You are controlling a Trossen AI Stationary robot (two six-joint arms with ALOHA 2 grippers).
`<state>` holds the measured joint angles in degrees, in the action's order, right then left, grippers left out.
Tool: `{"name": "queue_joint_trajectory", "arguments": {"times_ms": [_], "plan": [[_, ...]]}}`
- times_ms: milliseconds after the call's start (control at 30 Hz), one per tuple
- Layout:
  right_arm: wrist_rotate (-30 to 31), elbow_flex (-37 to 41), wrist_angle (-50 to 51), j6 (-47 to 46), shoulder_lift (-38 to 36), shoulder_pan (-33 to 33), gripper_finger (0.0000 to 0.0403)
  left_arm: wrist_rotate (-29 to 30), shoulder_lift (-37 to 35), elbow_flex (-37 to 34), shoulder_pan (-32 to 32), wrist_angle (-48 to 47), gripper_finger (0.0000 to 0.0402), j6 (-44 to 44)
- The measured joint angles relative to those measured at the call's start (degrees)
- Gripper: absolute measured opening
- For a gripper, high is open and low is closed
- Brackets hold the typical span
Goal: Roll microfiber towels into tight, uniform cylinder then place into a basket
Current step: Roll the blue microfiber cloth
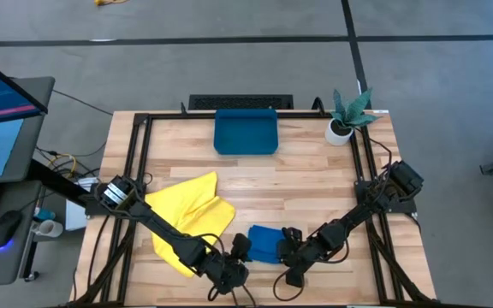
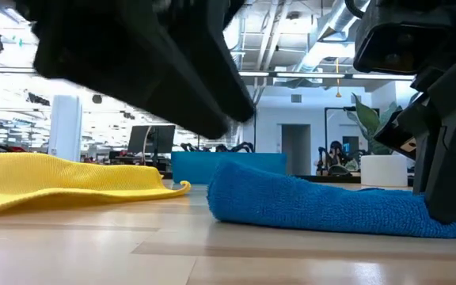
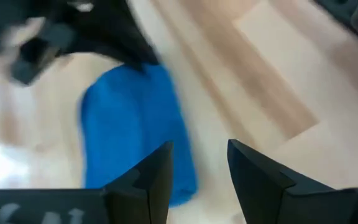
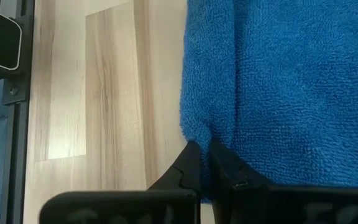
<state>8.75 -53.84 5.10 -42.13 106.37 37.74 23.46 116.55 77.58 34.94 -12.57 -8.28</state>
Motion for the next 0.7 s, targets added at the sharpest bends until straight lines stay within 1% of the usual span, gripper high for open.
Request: {"name": "queue_joint_trajectory", "arguments": {"times_ms": [67,133,333,467,567,700], "plan": [[0.1,0.0,0.0,0.0,0.0,0.0,0.0021,-2.6,1.3,0.0,-0.8,-0.5,0.0137,0.2],[0.0,0.0,0.2,0.0,0.0,-0.3,0.0019,-3.6,2.2,-0.1,-1.7,-0.3,0.0130,0.4],[-1.5,0.0,0.2,0.0,-0.1,-0.4,0.0026,-2.7,2.6,-0.1,-3.2,-0.3,0.0115,1.7],[-1.5,0.0,0.2,0.0,-0.1,-0.3,0.0019,-2.4,2.6,-0.1,-3.2,-0.7,0.0114,1.7],[-1.5,0.0,0.2,0.0,-0.1,-0.3,0.0019,-3.1,2.6,-0.1,-4.0,-2.9,0.0114,2.7],[-1.8,0.0,0.2,0.0,-0.1,-0.3,0.0027,-5.5,2.6,-0.1,-5.9,-4.2,0.0114,3.6]]}}
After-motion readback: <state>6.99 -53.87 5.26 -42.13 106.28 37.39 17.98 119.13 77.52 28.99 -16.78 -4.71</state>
